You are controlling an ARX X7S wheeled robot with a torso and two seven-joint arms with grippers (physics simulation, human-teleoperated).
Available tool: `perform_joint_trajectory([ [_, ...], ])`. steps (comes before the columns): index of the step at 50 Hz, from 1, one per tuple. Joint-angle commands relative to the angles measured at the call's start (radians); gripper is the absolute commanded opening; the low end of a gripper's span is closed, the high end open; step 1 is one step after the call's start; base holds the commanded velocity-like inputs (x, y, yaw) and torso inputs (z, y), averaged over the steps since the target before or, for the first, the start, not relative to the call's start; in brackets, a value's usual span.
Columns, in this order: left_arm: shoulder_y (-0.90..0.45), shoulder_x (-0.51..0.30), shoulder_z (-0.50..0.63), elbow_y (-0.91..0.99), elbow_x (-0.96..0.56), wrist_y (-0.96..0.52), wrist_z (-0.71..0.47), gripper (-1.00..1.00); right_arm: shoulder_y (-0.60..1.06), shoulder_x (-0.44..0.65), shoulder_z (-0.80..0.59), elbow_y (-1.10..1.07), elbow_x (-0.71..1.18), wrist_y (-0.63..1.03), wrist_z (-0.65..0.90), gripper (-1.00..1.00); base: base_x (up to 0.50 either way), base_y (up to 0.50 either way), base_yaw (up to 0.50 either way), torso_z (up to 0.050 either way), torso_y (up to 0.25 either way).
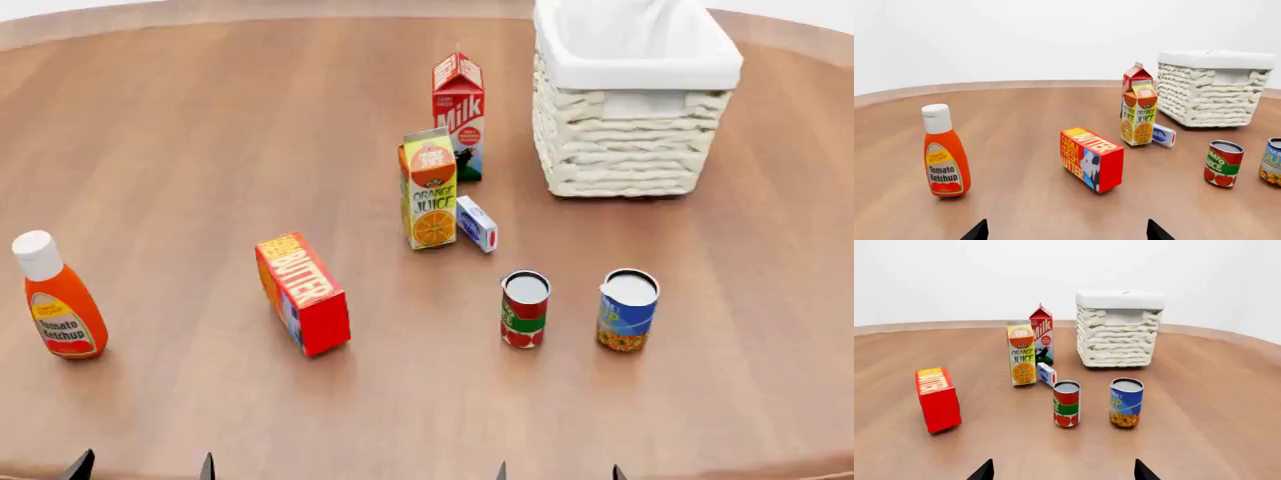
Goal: Pick up the tomato sauce, and put it in the basket.
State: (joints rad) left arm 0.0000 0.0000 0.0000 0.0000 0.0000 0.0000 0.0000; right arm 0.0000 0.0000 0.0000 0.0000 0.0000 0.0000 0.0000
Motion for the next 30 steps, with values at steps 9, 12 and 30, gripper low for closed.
perform_joint_trajectory([
  [9, 0.039, -0.054, 0.028, 0.249, -0.043, -0.124, -0.057, 1.0, -0.045, 0.05, -0.038, -0.305, 0.042, 0.13, 0.057, 1.0, 0.0, 0.0, 0.0, 0.0, 0.0],
  [12, 0.067, -0.074, 0.024, 0.461, -0.035, -0.227, -0.076, 1.0, -0.077, 0.056, -0.034, -0.483, 0.064, 0.202, 0.074, 1.0, 0.0, 0.0, 0.0, 0.0, 0.0],
  [30, 0.094, -0.112, 0.096, 0.977, 0.034, -0.538, -0.128, 1.0, -0.097, 0.084, 0.0, -0.895, 0.174, 0.46, 0.139, 1.0, 0.0, 0.0, 0.0, 0.0, 0.0],
])
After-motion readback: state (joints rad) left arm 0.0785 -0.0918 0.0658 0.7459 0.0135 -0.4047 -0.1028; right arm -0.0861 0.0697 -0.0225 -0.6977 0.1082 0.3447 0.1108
